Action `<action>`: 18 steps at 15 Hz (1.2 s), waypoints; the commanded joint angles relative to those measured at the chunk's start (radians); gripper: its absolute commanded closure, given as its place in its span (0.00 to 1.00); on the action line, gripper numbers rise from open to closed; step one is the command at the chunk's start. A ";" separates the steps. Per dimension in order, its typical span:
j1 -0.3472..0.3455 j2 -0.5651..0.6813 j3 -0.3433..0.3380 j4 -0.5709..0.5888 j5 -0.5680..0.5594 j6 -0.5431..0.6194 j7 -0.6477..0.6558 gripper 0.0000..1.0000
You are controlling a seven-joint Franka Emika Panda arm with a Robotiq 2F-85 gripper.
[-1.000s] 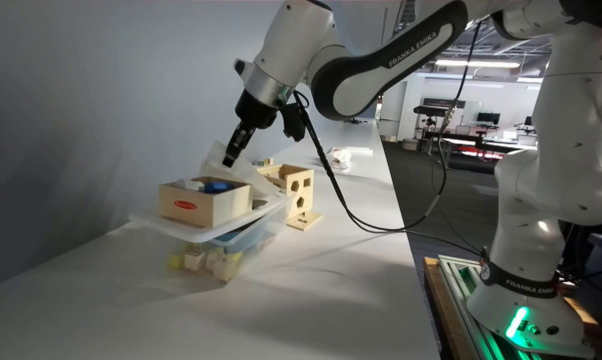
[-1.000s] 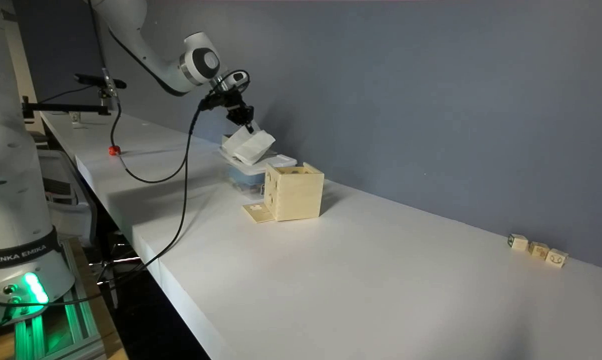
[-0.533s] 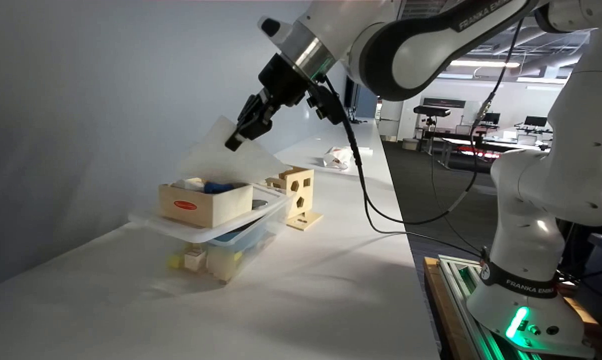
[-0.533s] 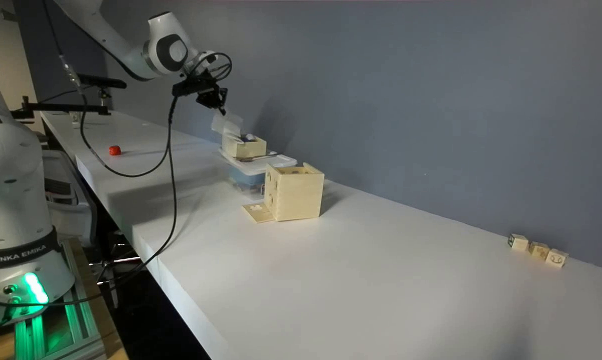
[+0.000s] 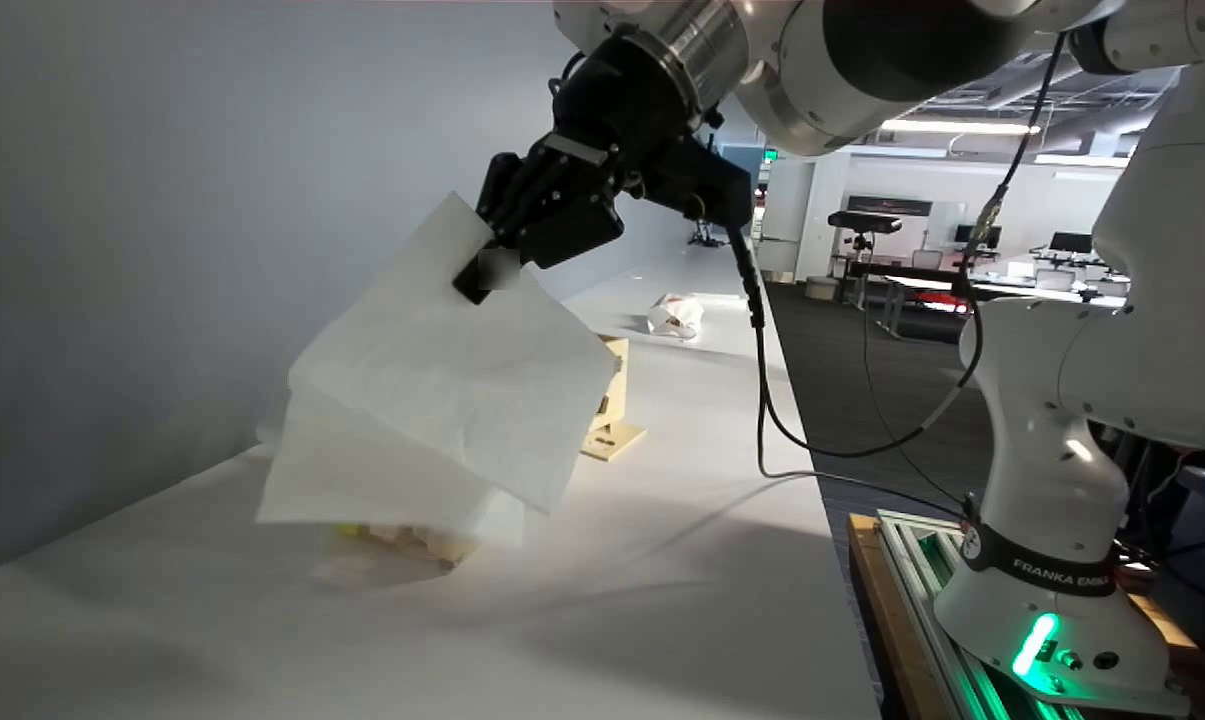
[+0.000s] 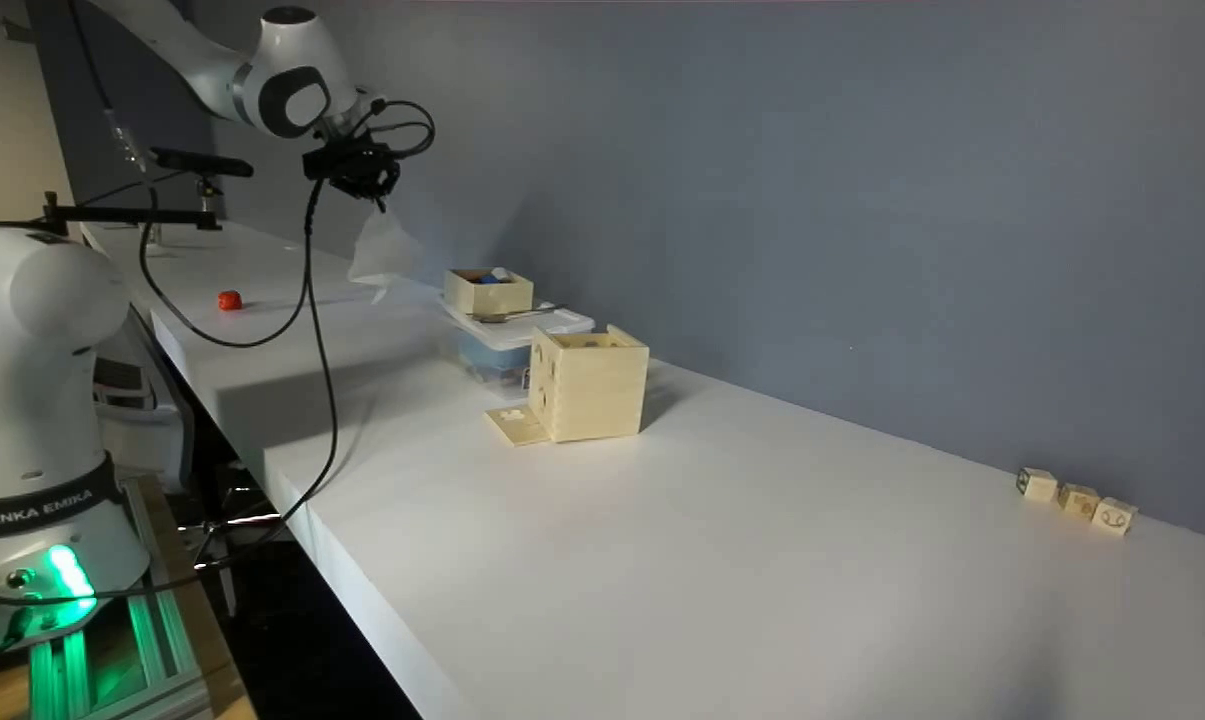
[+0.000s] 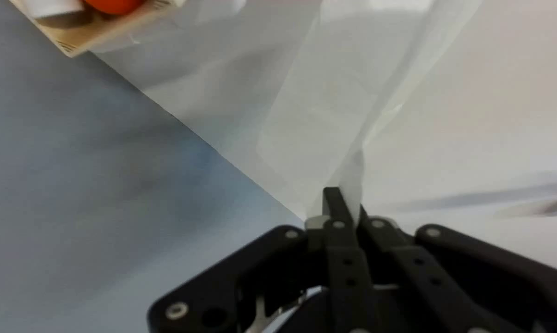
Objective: Move the wooden cube to the left, put the paper towel on the table and put the spoon in the cube
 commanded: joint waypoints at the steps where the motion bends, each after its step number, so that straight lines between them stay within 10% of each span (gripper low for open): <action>1: 0.242 0.021 -0.203 0.038 0.206 -0.075 -0.269 1.00; 3: 0.308 0.035 -0.285 0.059 0.313 -0.175 -0.413 1.00; 6: 0.147 0.113 -0.202 0.105 0.352 -0.337 -0.486 1.00; 7: 0.099 0.131 -0.177 0.116 0.335 -0.371 -0.481 0.74; 18: -0.301 0.088 0.119 0.105 0.239 -0.238 -0.342 0.04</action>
